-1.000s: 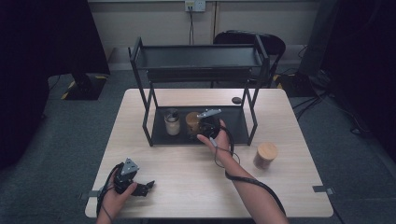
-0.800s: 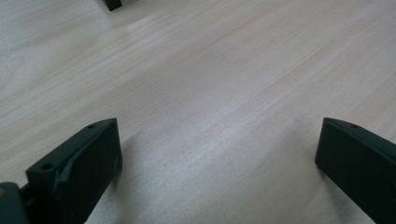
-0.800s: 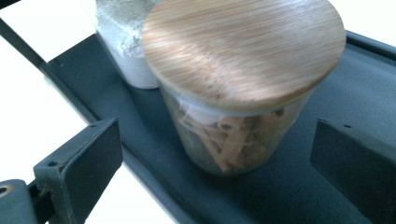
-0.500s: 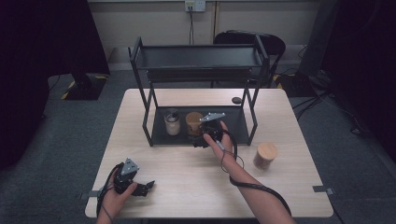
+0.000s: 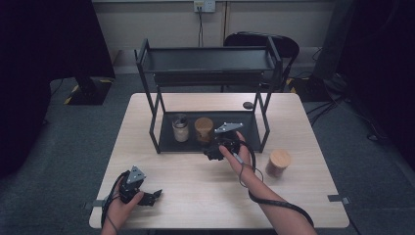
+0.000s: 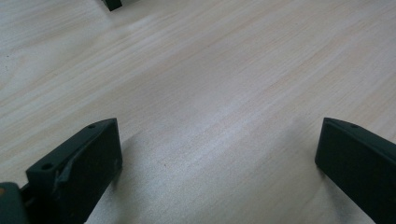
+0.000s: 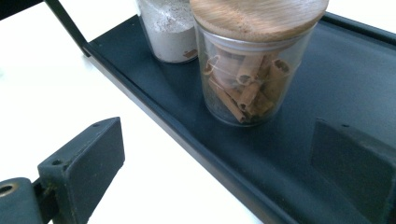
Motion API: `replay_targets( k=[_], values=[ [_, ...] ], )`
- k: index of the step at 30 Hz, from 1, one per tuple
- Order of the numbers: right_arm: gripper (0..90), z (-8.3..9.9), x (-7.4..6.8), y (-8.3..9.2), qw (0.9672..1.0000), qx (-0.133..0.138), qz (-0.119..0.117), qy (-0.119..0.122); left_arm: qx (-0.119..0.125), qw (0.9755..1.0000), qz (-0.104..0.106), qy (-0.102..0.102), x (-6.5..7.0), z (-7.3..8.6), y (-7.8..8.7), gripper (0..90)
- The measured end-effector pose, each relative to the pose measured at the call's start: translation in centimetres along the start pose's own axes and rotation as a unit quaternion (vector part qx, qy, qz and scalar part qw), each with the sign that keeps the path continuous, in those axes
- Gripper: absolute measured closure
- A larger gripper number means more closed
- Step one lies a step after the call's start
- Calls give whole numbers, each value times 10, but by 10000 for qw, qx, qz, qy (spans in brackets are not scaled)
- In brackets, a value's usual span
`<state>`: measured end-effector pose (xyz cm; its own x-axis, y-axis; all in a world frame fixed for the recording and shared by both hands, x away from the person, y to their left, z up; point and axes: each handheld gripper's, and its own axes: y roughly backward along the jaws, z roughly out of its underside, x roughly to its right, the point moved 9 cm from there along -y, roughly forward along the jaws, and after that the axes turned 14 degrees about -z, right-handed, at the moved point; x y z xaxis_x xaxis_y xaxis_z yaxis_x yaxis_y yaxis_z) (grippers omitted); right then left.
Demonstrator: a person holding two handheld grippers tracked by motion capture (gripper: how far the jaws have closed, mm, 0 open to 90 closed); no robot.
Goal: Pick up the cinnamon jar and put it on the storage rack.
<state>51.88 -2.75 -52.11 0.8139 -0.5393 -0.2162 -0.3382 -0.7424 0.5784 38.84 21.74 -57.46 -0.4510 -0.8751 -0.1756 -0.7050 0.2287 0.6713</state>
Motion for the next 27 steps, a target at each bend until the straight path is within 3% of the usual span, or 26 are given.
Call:
replay_targets(
  k=[27],
  values=[
    [34,29,-18,33,9997,19,-247,35,-1,10000,0,-1,0,0,0,1]
  ],
)
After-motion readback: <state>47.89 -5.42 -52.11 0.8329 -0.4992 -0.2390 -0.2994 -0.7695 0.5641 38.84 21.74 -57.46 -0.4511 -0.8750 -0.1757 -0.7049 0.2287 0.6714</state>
